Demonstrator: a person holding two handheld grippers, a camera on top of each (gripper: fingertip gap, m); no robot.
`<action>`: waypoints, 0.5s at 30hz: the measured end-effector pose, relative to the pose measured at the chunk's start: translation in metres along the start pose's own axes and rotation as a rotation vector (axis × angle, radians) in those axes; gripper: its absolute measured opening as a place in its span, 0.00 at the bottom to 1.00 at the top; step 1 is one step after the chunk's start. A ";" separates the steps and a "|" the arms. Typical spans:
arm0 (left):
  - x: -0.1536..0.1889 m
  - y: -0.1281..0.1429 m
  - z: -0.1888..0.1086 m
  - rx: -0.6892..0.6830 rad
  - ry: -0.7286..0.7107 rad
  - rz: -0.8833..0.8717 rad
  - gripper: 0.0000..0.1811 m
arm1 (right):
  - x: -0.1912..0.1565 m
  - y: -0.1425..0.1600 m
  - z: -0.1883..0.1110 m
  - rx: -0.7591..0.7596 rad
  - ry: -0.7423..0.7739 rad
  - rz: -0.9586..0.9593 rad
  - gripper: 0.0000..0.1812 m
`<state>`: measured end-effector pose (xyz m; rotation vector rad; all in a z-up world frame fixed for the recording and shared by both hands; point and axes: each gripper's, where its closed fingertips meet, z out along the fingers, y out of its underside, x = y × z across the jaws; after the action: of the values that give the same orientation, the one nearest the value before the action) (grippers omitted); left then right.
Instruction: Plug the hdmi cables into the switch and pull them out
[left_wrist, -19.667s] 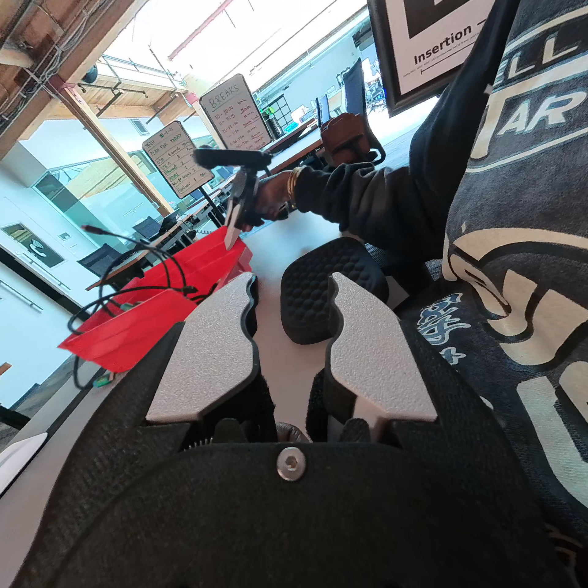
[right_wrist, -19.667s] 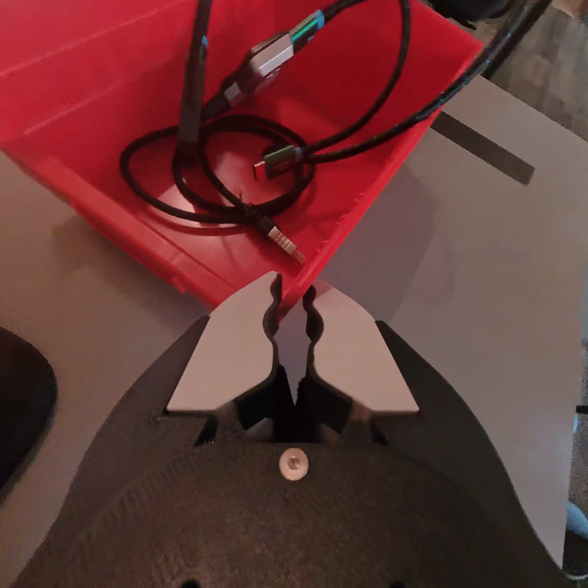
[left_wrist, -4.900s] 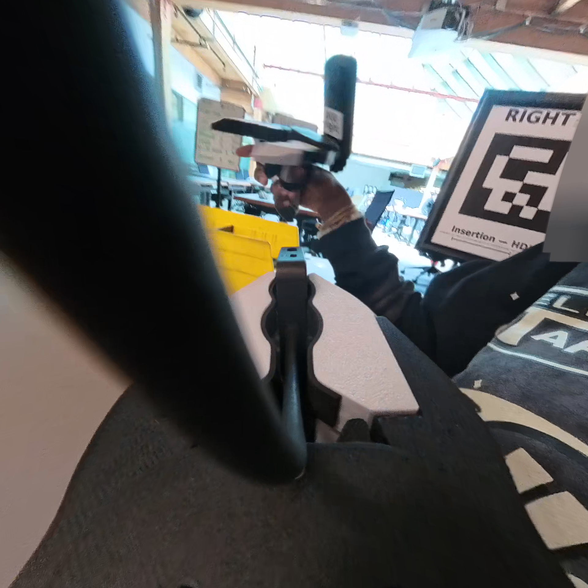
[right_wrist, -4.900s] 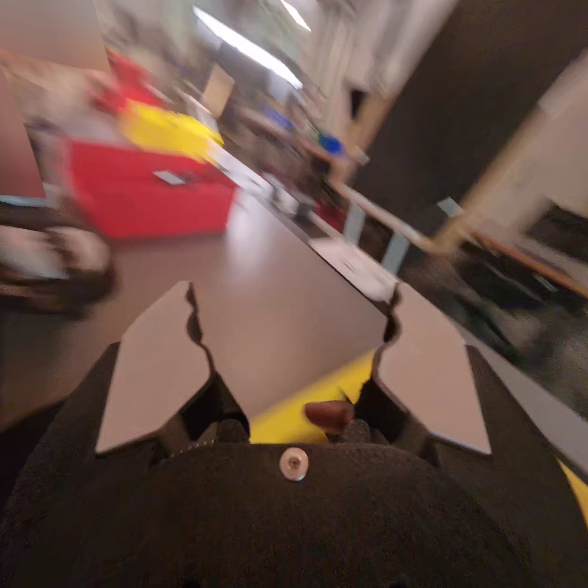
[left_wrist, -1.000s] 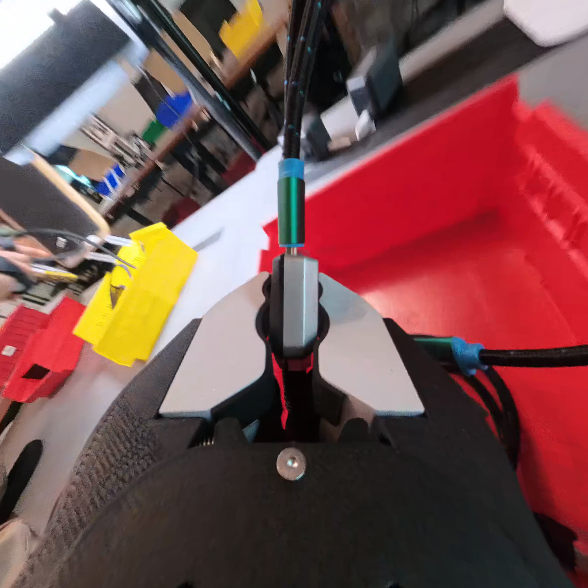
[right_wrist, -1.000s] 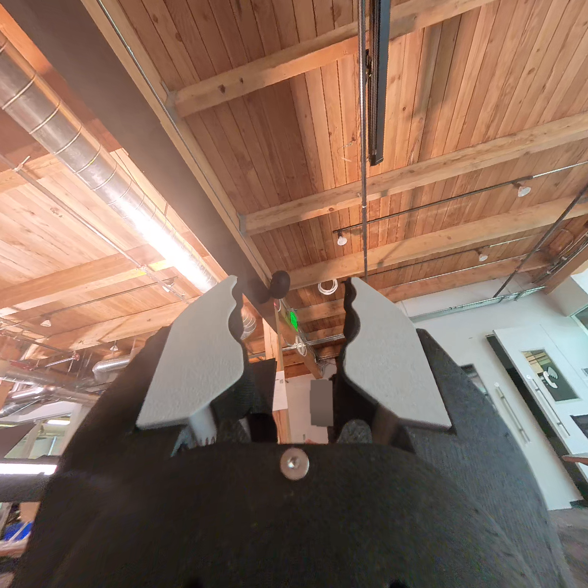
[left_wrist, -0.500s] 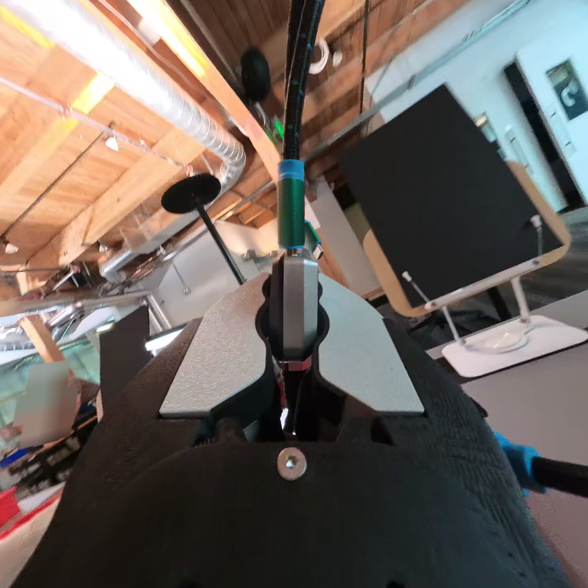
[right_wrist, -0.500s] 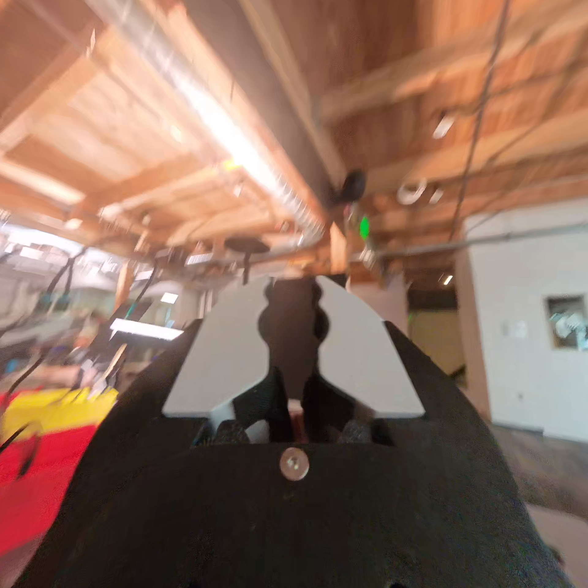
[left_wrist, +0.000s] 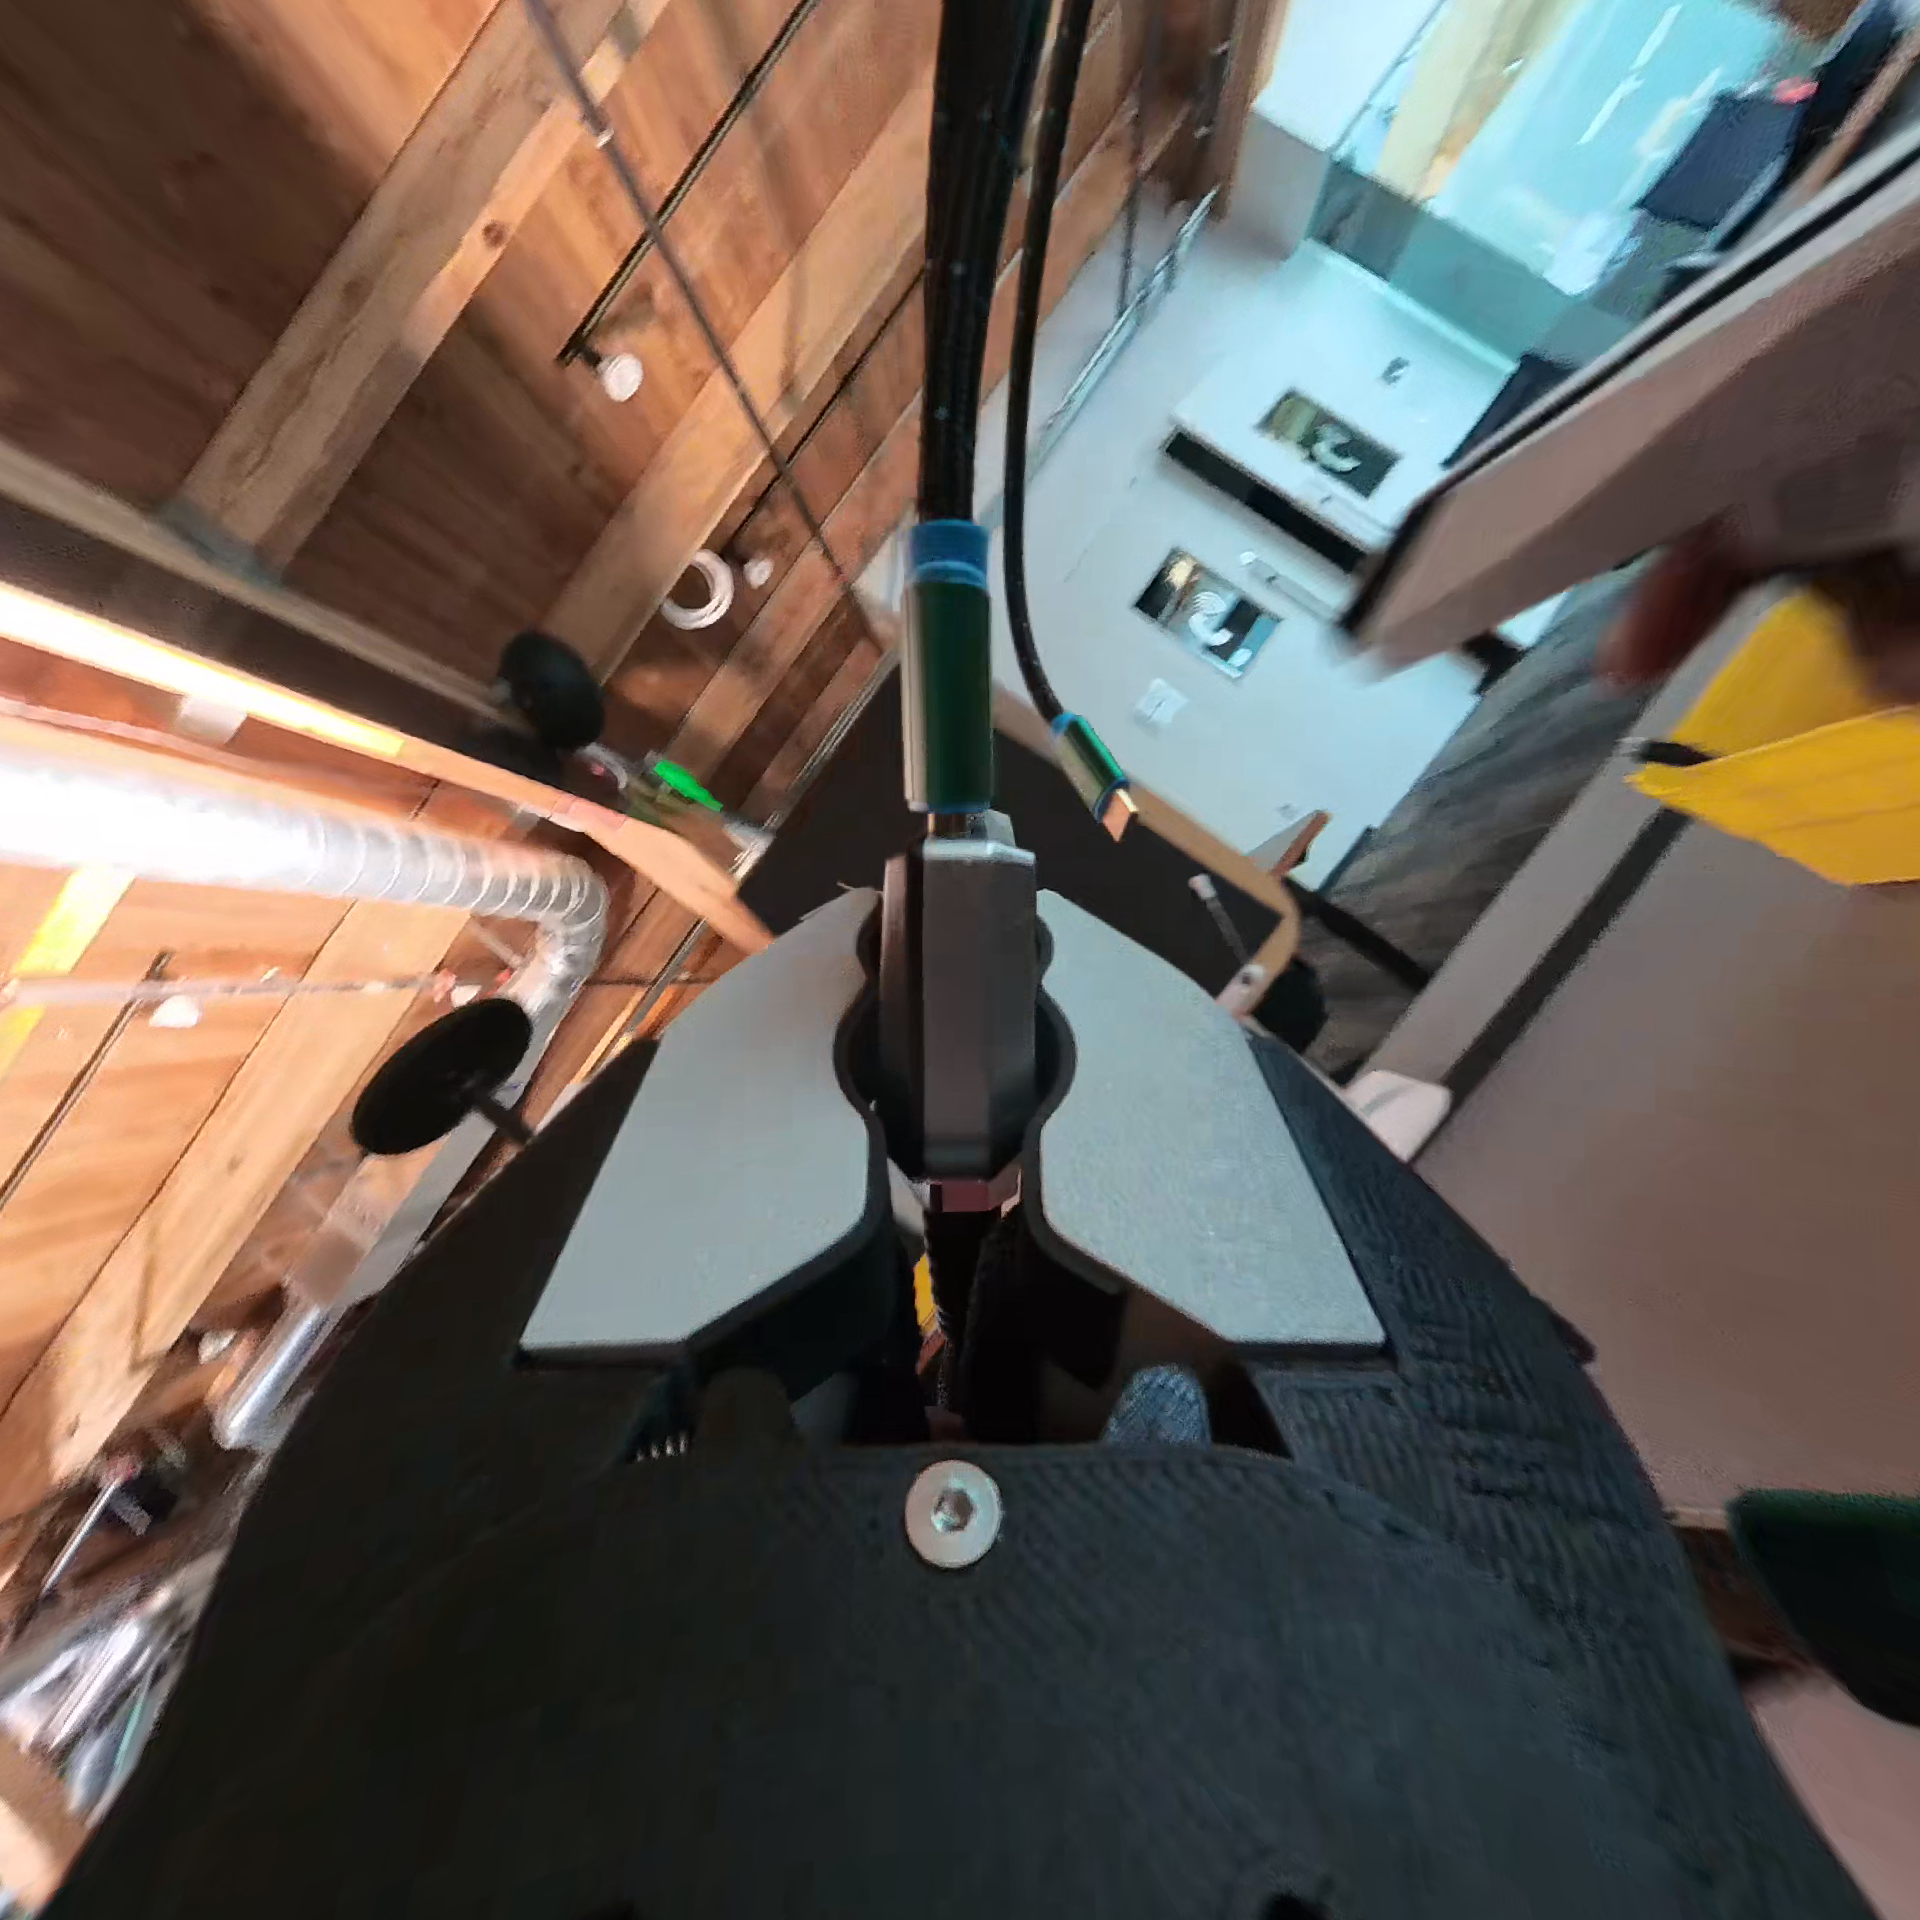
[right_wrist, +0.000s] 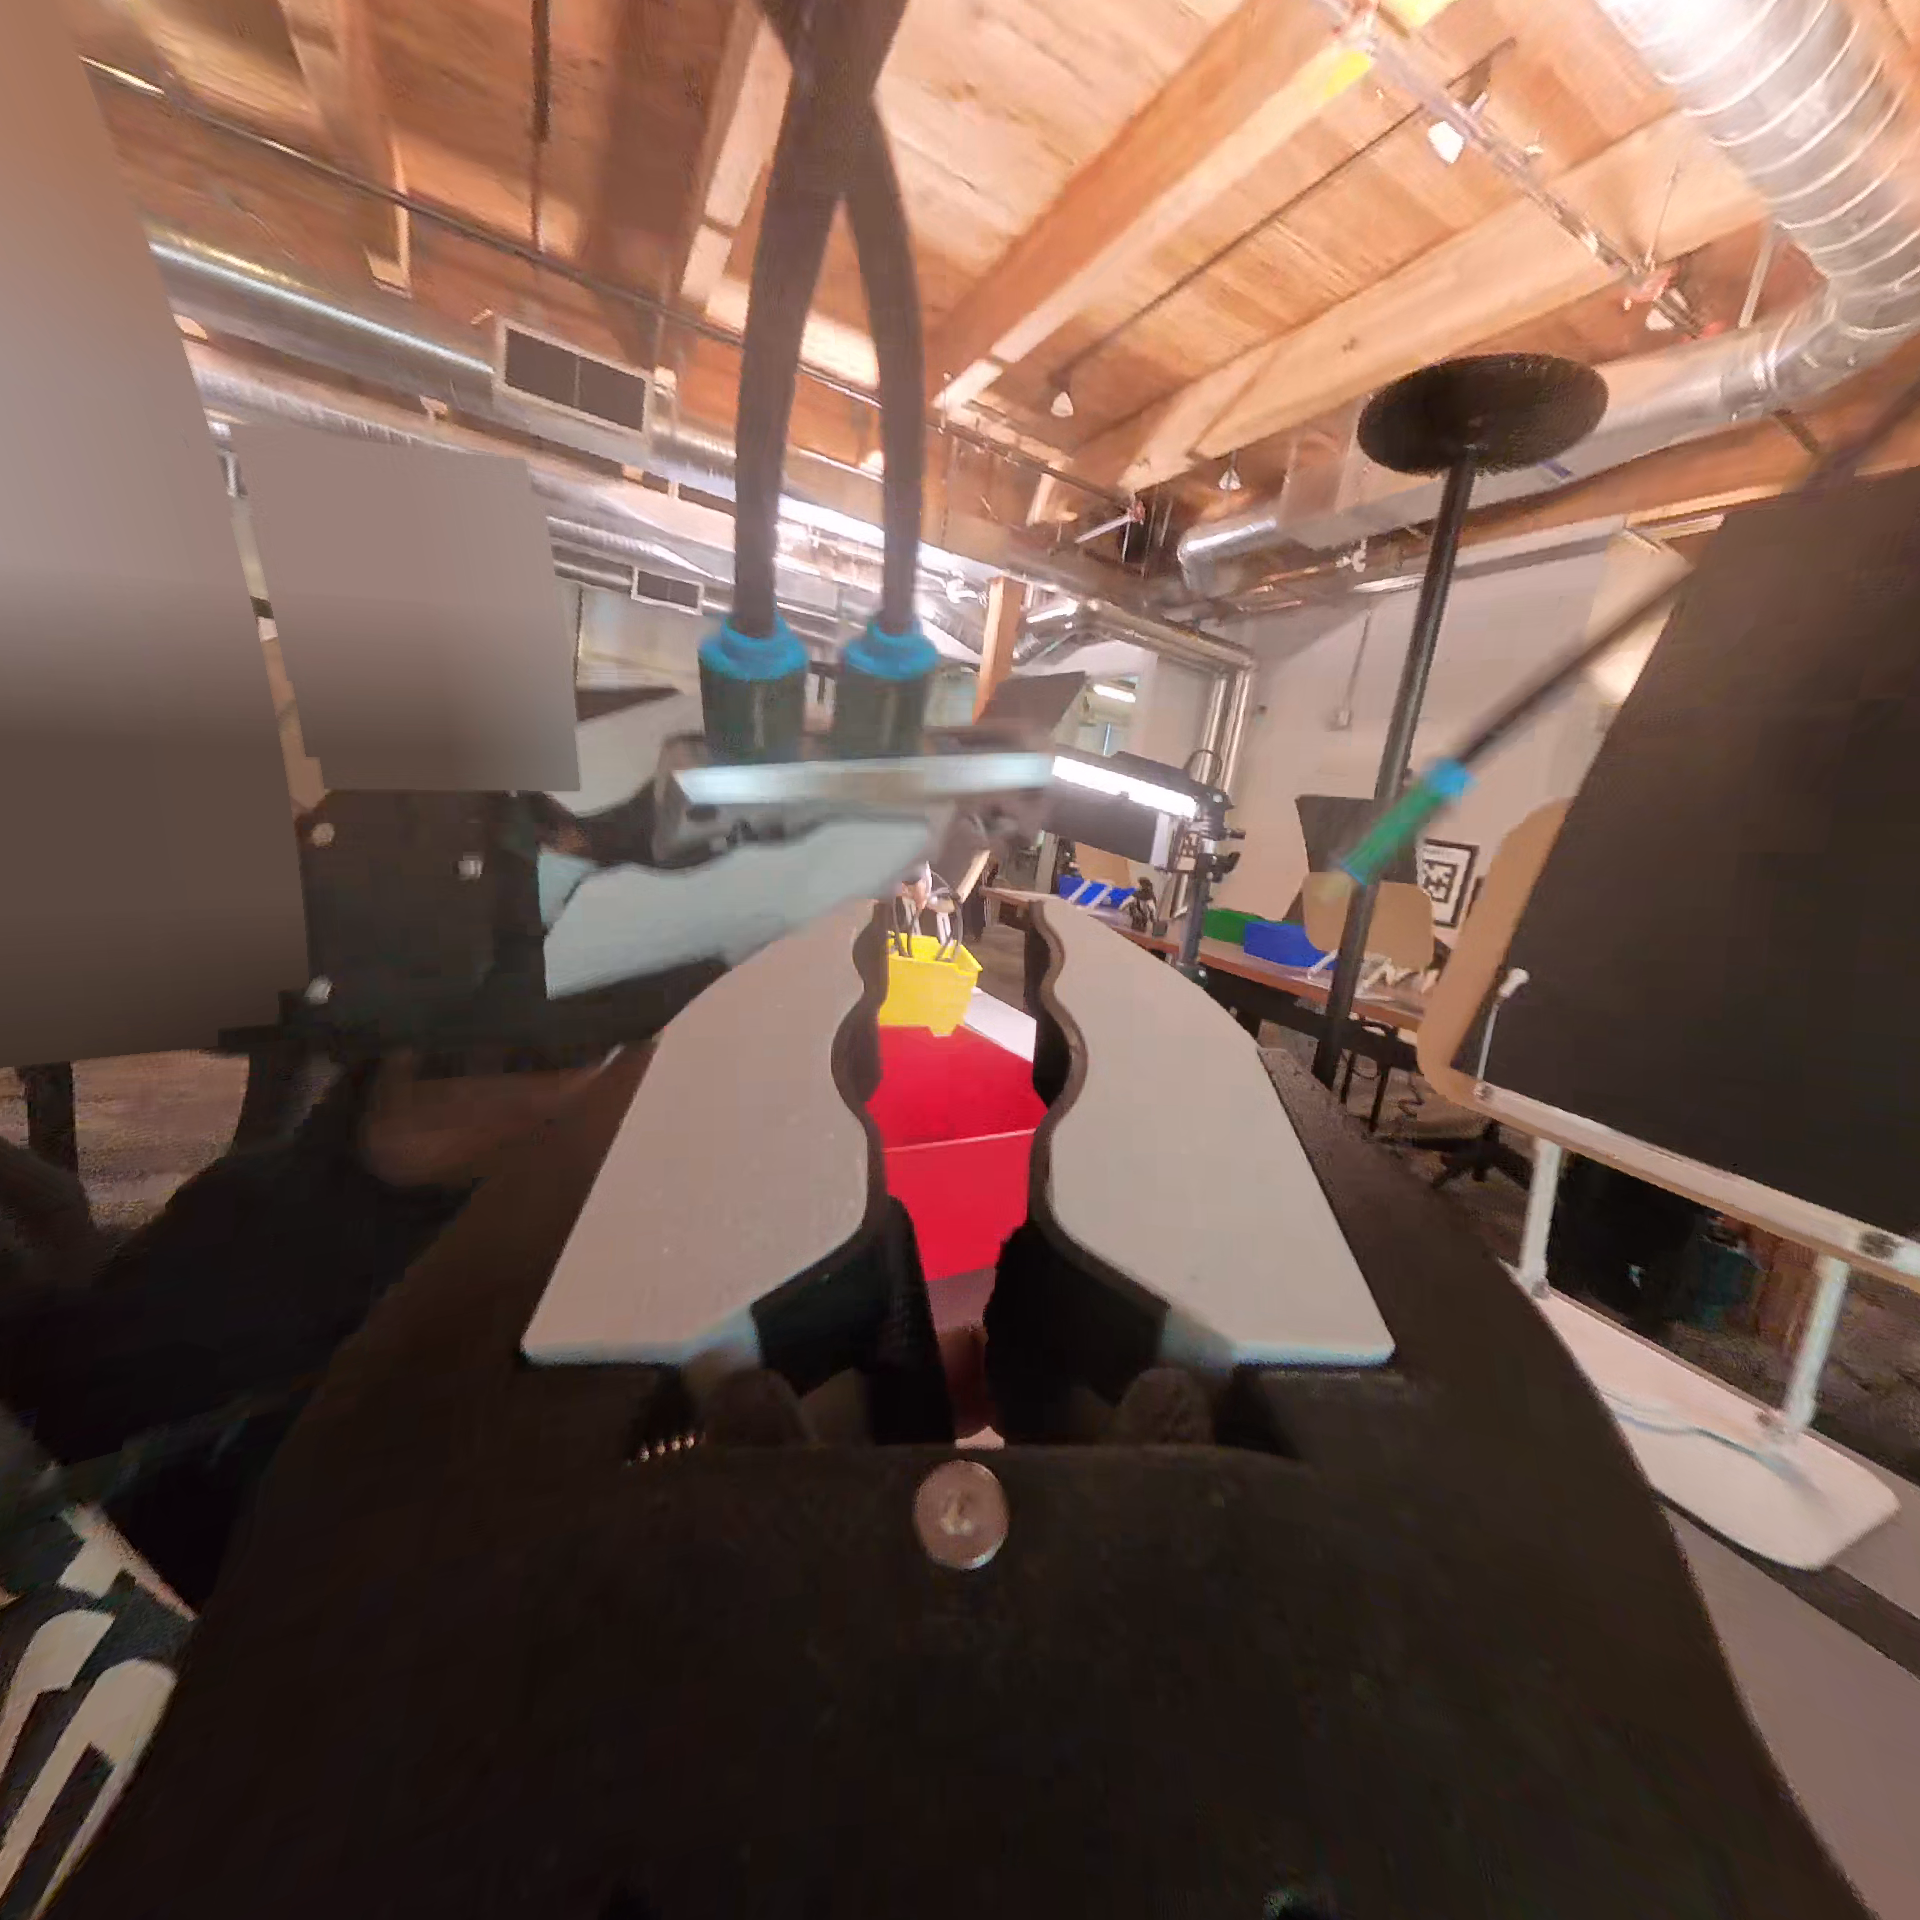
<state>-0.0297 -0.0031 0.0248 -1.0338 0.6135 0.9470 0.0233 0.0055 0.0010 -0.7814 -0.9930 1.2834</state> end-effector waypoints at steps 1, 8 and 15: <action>0.015 -0.004 -0.001 0.020 0.025 0.005 0.12 | -0.003 0.002 0.003 0.020 -0.002 0.003 0.14; 0.046 -0.008 -0.004 0.071 0.009 0.101 0.12 | -0.011 0.003 -0.002 0.131 -0.095 0.040 0.11; 0.049 -0.004 -0.009 0.080 0.040 0.042 0.12 | -0.017 0.001 -0.006 0.189 -0.135 0.023 0.12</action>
<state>-0.0029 0.0055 -0.0169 -0.9731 0.7031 0.9332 0.0285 -0.0105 -0.0047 -0.5681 -0.9558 1.4420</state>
